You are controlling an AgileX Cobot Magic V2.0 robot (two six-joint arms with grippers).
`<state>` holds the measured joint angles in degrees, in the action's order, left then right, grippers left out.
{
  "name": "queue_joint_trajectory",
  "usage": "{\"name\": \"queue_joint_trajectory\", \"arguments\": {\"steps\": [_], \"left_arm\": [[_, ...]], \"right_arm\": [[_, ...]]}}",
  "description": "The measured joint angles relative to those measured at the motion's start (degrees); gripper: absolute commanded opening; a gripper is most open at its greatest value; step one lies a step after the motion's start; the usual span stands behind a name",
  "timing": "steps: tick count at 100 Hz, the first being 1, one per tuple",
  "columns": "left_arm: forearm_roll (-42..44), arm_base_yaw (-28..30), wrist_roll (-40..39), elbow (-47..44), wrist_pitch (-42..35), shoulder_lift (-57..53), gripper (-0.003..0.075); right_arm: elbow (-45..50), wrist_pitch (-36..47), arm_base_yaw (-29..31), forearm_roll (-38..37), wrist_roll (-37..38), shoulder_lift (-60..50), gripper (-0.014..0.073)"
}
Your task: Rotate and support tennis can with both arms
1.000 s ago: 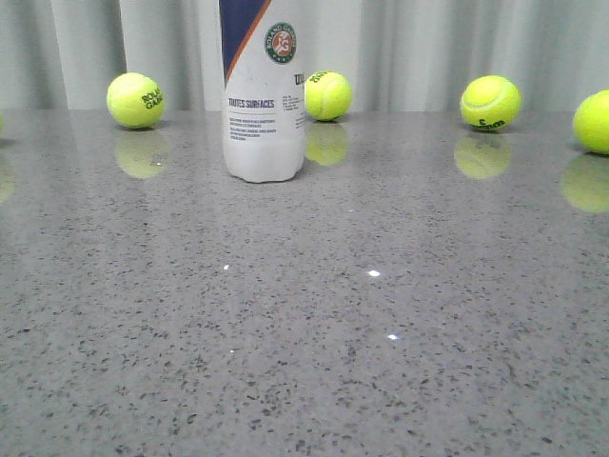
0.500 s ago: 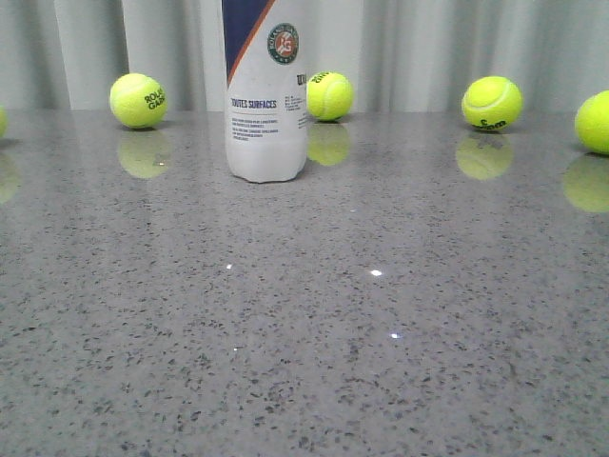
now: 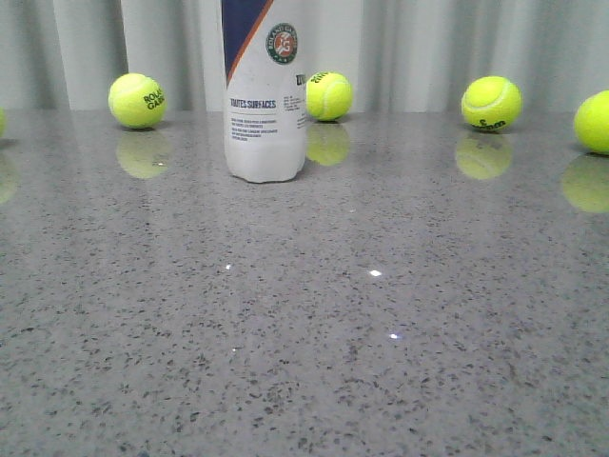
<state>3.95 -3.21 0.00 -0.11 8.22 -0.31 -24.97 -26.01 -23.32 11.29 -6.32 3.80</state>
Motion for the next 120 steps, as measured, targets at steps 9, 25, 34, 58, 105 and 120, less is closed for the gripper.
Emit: {"name": "queue_joint_trajectory", "arguments": {"steps": [9,25,34,58,105,120], "left_arm": [[0.0,0.0,0.0,0.0,0.0,0.0,-0.0019],[0.0,0.0,0.0,0.0,0.0,0.0,-0.0019],[0.0,0.0,0.0,0.0,0.0,0.0,-0.0019],[0.0,0.0,0.0,0.0,0.0,0.0,-0.0019],[0.0,0.0,0.0,0.0,0.2,0.0,-0.0019],[0.0,0.0,0.0,0.0,0.2,0.0,-0.0019]], "right_arm": [[0.6,0.3,0.0,0.0,0.0,0.0,-0.006],[5.7,8.3,3.1,0.0,0.0,0.0,-0.006],[10.2,14.9,7.7,-1.0,0.2,0.0,-0.006],[21.3,27.0,19.9,-11.6,10.4,0.0,-0.006],[26.5,26.4,23.6,-18.5,16.6,-4.3,-0.006],[26.6,25.3,23.6,-15.6,13.4,-4.3,-0.006]]}}
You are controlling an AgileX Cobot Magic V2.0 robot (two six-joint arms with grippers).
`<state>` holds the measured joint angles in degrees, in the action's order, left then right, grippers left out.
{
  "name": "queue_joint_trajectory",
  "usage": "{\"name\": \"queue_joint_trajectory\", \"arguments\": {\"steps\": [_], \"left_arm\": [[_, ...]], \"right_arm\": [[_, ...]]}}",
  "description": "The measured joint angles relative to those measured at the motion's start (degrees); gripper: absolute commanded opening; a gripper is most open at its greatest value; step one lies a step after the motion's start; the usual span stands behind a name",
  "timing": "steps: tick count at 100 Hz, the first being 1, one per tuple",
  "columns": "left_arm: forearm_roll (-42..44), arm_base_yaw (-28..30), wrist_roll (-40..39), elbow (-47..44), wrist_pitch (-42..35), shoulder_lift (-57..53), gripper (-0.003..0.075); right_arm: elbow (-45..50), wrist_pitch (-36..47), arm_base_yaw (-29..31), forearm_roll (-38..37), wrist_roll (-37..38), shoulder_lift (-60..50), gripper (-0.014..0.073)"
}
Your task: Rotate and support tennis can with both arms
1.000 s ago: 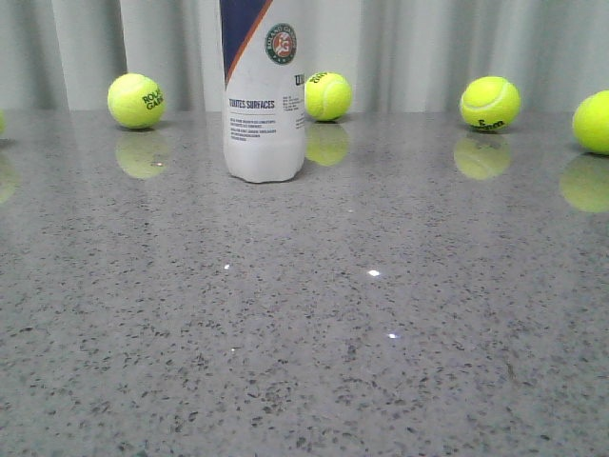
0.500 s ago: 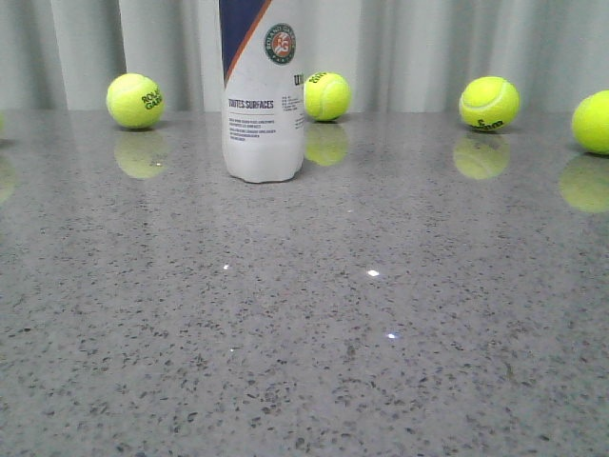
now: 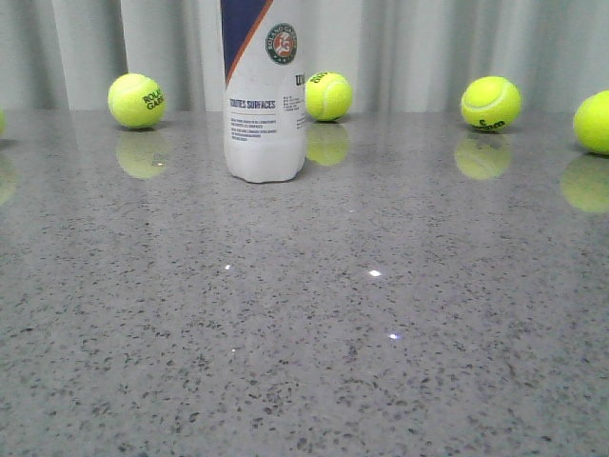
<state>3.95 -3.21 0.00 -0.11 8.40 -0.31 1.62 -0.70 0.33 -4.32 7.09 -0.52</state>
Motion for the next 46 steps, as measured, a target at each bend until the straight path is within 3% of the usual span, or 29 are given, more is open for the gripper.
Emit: {"name": "queue_joint_trajectory", "arguments": {"steps": [46], "left_arm": [[0.0,0.0,0.0,0.0,0.0,0.0,-0.0019]], "right_arm": [[0.0,-0.1,0.0,2.0,-1.8,0.0,-0.006]]}}
